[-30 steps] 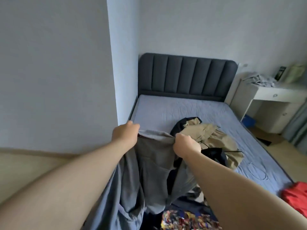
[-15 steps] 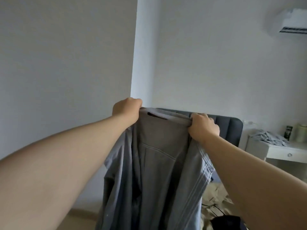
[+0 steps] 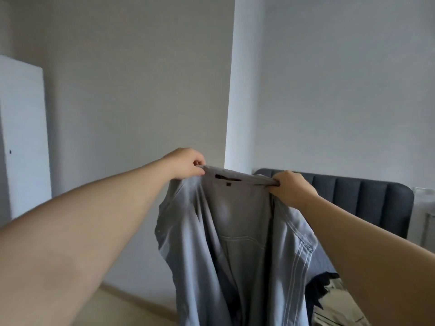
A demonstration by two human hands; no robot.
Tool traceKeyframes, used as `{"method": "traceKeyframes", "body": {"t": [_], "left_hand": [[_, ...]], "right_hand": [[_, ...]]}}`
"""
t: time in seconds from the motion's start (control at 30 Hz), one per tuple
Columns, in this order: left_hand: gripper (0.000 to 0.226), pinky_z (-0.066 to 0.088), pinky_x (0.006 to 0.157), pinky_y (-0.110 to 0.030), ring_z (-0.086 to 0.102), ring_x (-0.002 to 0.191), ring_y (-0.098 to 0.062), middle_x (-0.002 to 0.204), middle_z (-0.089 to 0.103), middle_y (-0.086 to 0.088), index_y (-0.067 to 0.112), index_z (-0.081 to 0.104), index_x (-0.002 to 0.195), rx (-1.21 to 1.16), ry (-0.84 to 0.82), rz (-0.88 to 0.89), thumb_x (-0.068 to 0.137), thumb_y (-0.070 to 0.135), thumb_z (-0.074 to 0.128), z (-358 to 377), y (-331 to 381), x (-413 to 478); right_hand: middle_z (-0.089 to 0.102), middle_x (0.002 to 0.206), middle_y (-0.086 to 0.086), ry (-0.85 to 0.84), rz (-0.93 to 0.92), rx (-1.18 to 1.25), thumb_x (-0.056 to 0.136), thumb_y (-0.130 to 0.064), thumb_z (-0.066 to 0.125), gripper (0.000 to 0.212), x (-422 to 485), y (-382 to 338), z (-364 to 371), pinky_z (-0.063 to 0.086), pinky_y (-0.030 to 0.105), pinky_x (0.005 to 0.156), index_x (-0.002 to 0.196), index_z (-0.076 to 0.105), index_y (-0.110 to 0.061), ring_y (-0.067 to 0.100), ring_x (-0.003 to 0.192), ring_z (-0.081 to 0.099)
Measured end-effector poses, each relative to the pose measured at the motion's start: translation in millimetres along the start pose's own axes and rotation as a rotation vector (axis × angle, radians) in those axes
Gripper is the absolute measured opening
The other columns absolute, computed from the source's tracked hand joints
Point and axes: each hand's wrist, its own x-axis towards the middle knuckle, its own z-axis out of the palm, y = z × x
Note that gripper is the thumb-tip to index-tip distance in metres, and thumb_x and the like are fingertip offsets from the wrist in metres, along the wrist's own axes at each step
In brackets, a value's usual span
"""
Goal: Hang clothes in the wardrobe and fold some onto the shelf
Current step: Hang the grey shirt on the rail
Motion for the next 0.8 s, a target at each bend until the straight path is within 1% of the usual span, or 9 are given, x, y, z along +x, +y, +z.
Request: {"method": "traceKeyframes", "body": {"t": [0.1,0.23,0.33,0.43,0.5,0.57,0.6,0.67,0.8], "left_hand": [[0.020,0.040,0.088,-0.031,0.050,0.113,-0.029,0.117,0.056,-0.005,0.024,0.065,0.106,0.206,0.103,-0.107,0.091,0.028,0.053,5.5,-7.1,-13.1],[0.019,0.037,0.070,-0.029,0.055,0.099,-0.035,0.111,0.057,-0.018,0.011,0.057,0.104,0.053,0.269,-0.304,0.094,0.012,0.041,11.6,-17.0,-36.5],[0.017,0.039,0.072,-0.033,0.055,0.095,-0.037,0.109,0.057,-0.022,0.006,0.049,0.105,-0.011,0.336,-0.428,0.093,0.009,0.037,7.4,-28.5,-57.0],[0.017,0.039,0.071,-0.032,0.056,0.091,-0.036,0.103,0.059,-0.022,0.007,0.050,0.106,-0.014,0.388,-0.443,0.095,0.016,0.040,0.9,-49.6,-84.7],[0.024,0.035,0.065,-0.029,0.053,0.083,-0.030,0.092,0.058,-0.013,0.012,0.053,0.106,0.047,0.331,-0.402,0.091,0.030,0.053,-8.7,-65.5,-112.0],[0.038,0.033,0.062,-0.028,0.049,0.080,-0.024,0.088,0.053,-0.001,0.020,0.053,0.107,0.238,0.149,-0.390,0.080,0.041,0.067,-18.4,-80.9,-138.3],[0.040,0.033,0.062,-0.027,0.051,0.082,-0.023,0.091,0.055,0.001,0.022,0.052,0.108,0.347,0.066,-0.402,0.076,0.040,0.070,-21.9,-88.6,-150.2],[0.034,0.035,0.061,-0.027,0.057,0.089,-0.027,0.101,0.060,-0.004,0.021,0.052,0.107,0.520,-0.007,-0.465,0.076,0.026,0.066,-27.0,-103.4,-173.1],[0.027,0.035,0.063,-0.028,0.058,0.098,-0.032,0.111,0.060,-0.012,0.014,0.054,0.108,0.659,0.060,-0.619,0.082,0.010,0.051,-34.6,-133.0,-206.4]], "right_hand": [[0.054,0.078,0.005,-0.053,-0.035,0.087,0.095,-0.028,0.046,0.032,3.4,-13.5,9.5,0.040,0.030,0.066,0.066,0.050,-0.016,0.025,0.077,0.051],[0.054,0.085,0.009,-0.038,-0.091,0.230,0.098,-0.024,0.041,0.031,7.9,-42.0,23.4,0.034,0.028,0.069,0.095,0.062,-0.001,0.025,0.079,0.046],[0.055,0.086,0.013,-0.004,-0.104,0.364,0.098,-0.020,0.040,0.028,10.2,-70.7,38.3,0.032,0.026,0.067,0.095,0.060,-0.001,0.028,0.079,0.048],[0.061,0.100,0.021,-0.018,-0.127,0.451,0.097,-0.019,0.039,0.027,7.8,-95.1,59.3,0.035,0.027,0.073,0.101,0.059,-0.002,0.037,0.097,0.056],[0.061,0.110,0.022,-0.007,-0.134,0.489,0.098,-0.021,0.037,0.030,5.2,-108.5,74.6,0.036,0.028,0.075,0.108,0.058,-0.003,0.037,0.102,0.055],[0.061,0.113,0.022,-0.004,-0.147,0.497,0.098,-0.023,0.036,0.031,2.7,-120.3,86.5,0.034,0.029,0.075,0.111,0.057,-0.005,0.037,0.103,0.055],[0.061,0.113,0.022,-0.016,-0.164,0.491,0.098,-0.024,0.036,0.031,1.5,-127.7,92.0,0.034,0.029,0.075,0.110,0.058,-0.006,0.038,0.103,0.055],[0.061,0.112,0.022,-0.064,-0.208,0.483,0.097,-0.025,0.037,0.029,-2.7,-148.1,105.0,0.035,0.030,0.075,0.106,0.058,-0.008,0.038,0.103,0.055],[0.060,0.113,0.024,-0.119,-0.282,0.465,0.098,-0.023,0.038,0.026,-12.4,-194.4,125.7,0.037,0.032,0.075,0.102,0.058,-0.007,0.039,0.105,0.054]]}}
